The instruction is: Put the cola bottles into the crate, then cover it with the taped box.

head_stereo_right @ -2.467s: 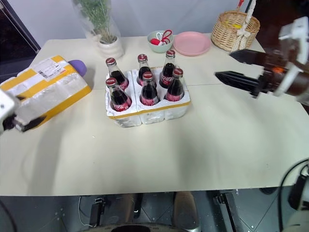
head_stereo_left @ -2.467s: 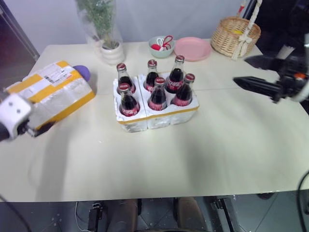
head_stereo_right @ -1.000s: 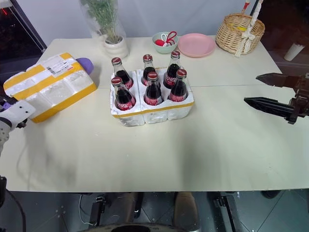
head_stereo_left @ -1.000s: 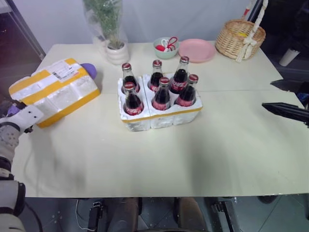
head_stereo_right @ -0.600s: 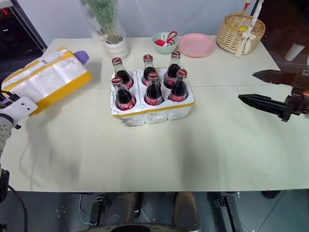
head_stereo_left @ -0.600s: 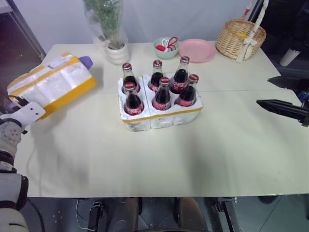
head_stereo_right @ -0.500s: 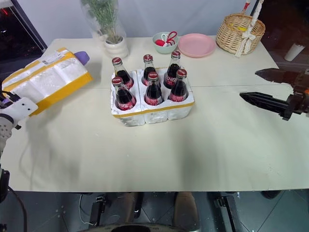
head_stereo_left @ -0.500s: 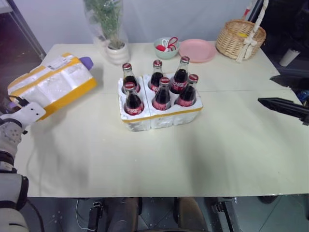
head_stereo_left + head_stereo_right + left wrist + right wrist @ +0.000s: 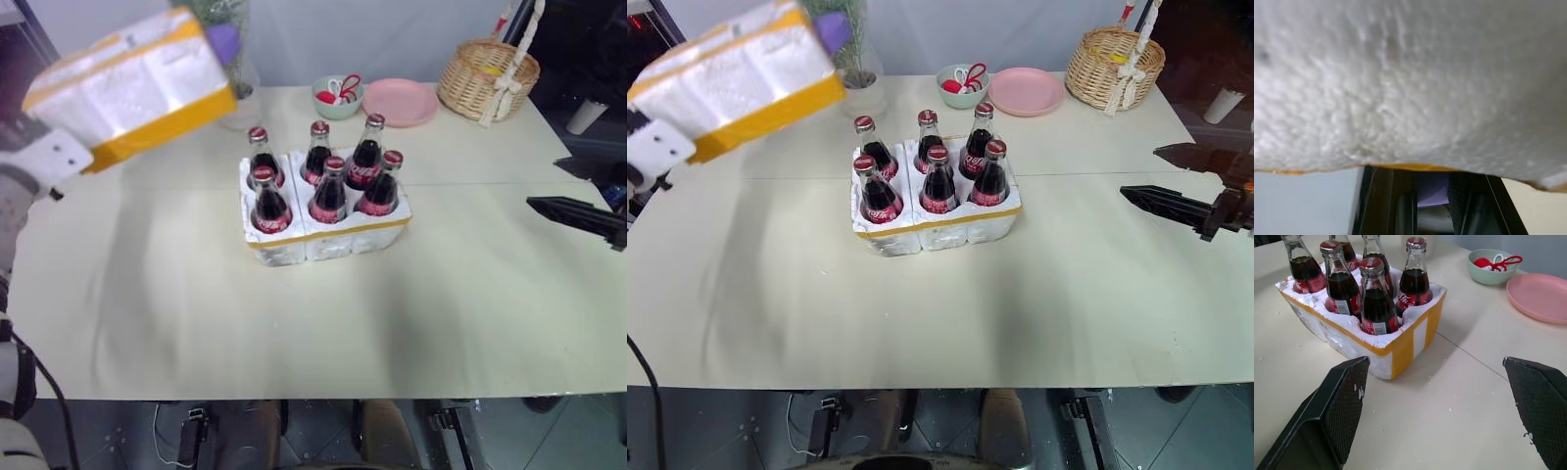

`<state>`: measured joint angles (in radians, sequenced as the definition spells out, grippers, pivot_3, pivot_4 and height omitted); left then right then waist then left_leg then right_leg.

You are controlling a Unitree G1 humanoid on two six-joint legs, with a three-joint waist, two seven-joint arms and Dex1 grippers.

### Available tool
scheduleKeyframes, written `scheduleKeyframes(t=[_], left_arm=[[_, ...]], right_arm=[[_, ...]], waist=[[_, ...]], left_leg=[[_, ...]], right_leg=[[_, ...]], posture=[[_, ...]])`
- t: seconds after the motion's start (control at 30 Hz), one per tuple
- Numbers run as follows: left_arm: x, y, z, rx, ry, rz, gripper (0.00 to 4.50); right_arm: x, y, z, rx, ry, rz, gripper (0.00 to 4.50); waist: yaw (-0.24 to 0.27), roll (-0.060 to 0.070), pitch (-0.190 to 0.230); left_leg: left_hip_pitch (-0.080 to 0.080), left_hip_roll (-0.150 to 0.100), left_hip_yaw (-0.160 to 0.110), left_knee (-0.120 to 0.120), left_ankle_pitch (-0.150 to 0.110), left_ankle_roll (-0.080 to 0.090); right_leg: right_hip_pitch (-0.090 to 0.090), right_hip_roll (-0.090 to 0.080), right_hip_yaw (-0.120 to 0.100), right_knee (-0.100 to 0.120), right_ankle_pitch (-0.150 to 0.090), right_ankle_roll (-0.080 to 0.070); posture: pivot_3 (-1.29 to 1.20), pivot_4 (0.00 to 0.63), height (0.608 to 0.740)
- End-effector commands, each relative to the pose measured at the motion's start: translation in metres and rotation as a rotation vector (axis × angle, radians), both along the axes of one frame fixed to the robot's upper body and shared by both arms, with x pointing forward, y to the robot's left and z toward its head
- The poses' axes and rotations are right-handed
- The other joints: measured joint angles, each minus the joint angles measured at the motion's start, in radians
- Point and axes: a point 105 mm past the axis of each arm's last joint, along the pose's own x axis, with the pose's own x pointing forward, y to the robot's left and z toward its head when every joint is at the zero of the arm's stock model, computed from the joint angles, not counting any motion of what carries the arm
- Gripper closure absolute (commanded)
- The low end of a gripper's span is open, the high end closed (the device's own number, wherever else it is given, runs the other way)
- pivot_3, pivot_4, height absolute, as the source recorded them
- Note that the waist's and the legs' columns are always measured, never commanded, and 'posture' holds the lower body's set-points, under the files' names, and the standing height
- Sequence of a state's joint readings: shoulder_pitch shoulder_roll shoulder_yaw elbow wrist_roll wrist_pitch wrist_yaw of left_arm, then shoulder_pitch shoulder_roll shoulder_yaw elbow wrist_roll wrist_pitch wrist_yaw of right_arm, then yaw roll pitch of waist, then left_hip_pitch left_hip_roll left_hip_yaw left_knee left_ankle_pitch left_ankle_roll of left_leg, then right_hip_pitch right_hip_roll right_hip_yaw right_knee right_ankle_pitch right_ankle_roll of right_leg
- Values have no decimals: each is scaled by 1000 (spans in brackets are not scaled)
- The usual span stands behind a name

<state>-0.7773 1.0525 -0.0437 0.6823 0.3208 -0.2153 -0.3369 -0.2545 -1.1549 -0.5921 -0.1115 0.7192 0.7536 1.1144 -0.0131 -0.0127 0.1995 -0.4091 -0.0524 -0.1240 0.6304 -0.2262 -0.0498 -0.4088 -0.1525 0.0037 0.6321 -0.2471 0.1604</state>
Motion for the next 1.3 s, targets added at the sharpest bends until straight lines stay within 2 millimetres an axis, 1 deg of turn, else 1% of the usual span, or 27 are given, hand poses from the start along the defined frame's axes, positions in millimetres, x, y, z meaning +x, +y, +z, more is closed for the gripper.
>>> scheduleKeyframes(t=[0.03,0.1,0.13,0.17,0.23,0.3,0.33,0.4,0.47,0.57,0.73,0.87,0.93,1.0,1.03,1.1,1.13,1.17,1.3], left_arm=[[-8,-60,52,28,-43,-180,4239],[-13,-90,61,40,-10,-252,4239],[-16,-102,66,50,-2,-277,4239],[-18,-109,68,56,4,-291,4239],[-24,-130,78,94,9,-340,4239],[-29,-143,83,130,25,-364,4239],[-30,-146,83,140,34,-364,4239],[-37,-156,76,202,80,-379,4239],[-45,-168,66,260,130,-405,4239],[-54,-179,50,323,199,-421,4239],[-51,-186,35,402,218,-403,4239],[-50,-186,34,426,221,-391,4239],[-49,-186,33,421,223,-390,3205],[-49,-190,28,409,241,-410,2324],[-50,-193,27,406,242,-422,1725],[-52,-197,27,391,246,-441,768],[-54,-196,26,393,254,-441,270],[-55,-193,26,399,262,-433,100],[-62,-180,25,356,320,-417,100]], right_arm=[[4,10,5,-7,-43,23,0],[7,14,2,8,-39,33,0],[8,16,1,14,-36,38,0],[9,17,0,17,-34,41,0],[12,20,-4,26,-28,45,0],[14,22,-7,34,-24,46,0],[14,22,-8,35,-24,46,0],[15,22,-10,45,-24,43,0],[15,22,-11,53,-24,42,0],[15,22,-11,63,-31,40,0],[15,19,-6,115,-58,36,0],[16,17,-10,122,-60,31,0],[15,18,-12,122,-60,34,0],[16,17,-12,127,-63,33,0],[16,17,-13,128,-64,32,0],[16,17,-13,131,-66,29,0],[16,16,-14,133,-66,28,0],[16,17,-15,134,-65,28,0],[17,18,-16,133,-61,35,0]], waist=[[-1,0,0],[-3,0,0],[-3,0,0],[-3,0,0],[-8,0,0],[-11,0,0],[-11,0,0],[-10,0,0],[-9,0,0],[-6,0,0],[-1,0,0],[-2,0,0],[-2,0,0],[-1,0,0],[-1,0,0],[-2,0,0],[-2,0,0],[-2,0,0],[-8,0,0]], left_leg=[[0,0,0,0,0,0],[0,0,0,0,0,0],[0,0,0,0,0,0],[0,0,0,0,0,0],[0,0,0,0,0,0],[0,0,0,0,0,0],[0,0,0,0,0,0],[0,0,0,0,0,0],[0,0,0,0,0,0],[0,0,0,0,0,0],[0,0,0,1,0,0],[0,0,0,1,0,0],[0,0,0,1,0,0],[0,0,0,1,0,0],[0,0,0,1,0,0],[0,0,0,1,0,0],[0,0,0,1,0,0],[0,0,0,1,0,0],[1,0,0,0,0,0]], right_leg=[[0,0,0,0,0,0],[0,0,0,0,0,0],[0,0,0,0,0,0],[0,0,0,0,0,0],[0,1,0,0,0,0],[0,1,0,0,0,0],[0,1,0,0,0,0],[0,1,0,0,0,0],[0,1,0,0,0,0],[0,1,0,0,0,0],[1,1,0,0,0,0],[1,1,0,0,0,0],[1,1,0,0,0,0],[1,1,0,0,0,0],[1,1,0,0,0,0],[1,1,0,0,0,0],[1,1,0,0,0,0],[1,1,0,0,0,0],[1,1,0,0,0,0]], posture=[[0,150,737],[0,150,737],[0,150,737],[0,150,737],[0,150,737],[0,150,737],[0,150,737],[0,150,737],[0,150,737],[0,150,737],[0,150,737],[0,150,737],[0,150,737],[0,150,737],[0,150,737],[0,150,737],[0,150,737],[0,150,737],[0,150,737]])
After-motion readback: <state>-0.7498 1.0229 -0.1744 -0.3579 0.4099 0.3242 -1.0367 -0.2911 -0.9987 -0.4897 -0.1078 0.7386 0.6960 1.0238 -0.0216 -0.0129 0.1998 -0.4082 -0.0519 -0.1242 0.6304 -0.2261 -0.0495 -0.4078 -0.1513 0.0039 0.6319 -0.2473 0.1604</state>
